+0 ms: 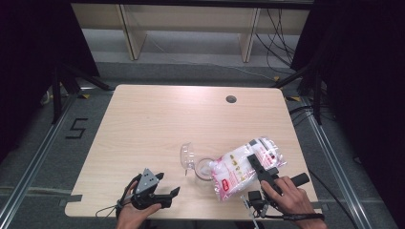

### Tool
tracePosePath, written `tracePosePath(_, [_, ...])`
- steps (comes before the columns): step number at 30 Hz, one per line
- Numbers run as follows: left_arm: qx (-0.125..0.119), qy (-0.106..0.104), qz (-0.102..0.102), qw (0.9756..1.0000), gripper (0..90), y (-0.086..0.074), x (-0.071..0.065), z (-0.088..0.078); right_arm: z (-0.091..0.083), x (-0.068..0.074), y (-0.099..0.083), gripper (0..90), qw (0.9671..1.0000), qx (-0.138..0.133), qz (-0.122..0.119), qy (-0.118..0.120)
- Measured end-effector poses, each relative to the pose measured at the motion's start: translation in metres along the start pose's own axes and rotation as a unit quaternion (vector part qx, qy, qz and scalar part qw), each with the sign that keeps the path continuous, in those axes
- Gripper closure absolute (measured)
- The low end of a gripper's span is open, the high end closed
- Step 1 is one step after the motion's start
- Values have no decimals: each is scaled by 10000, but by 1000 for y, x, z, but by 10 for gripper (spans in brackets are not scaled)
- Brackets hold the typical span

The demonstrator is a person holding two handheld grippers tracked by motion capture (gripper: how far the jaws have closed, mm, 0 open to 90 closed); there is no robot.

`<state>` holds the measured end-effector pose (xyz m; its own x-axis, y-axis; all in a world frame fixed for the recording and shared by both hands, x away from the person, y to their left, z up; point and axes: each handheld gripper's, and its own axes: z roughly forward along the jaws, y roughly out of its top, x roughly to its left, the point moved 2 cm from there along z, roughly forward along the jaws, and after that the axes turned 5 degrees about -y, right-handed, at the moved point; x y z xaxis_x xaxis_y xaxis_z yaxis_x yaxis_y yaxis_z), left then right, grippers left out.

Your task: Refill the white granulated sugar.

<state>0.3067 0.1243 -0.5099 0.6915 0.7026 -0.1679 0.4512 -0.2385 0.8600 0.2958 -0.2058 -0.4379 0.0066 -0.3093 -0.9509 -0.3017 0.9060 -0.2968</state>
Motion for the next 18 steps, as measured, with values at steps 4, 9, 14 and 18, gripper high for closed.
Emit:
tracePosePath(4, [38, 33, 18, 10000, 221, 0, 0, -1, 0, -1, 0, 638, 10000, -9, -51, -24])
tracePosePath(9, [35, 34, 14, 10000, 221, 0, 0, -1, 0, -3, 1, 640, 9999, -32, -80, -67])
tracePosePath(14, [-7, 3, -3, 10000, 221, 0, 0, 0, -1, -2, 0, 641, 10000, -4, -53, -65])
tracePosePath(18, [15, 0, 16, 10000, 221, 0, 0, 0, -1, 0, 1, 643, 10000, 10, 46, -72])
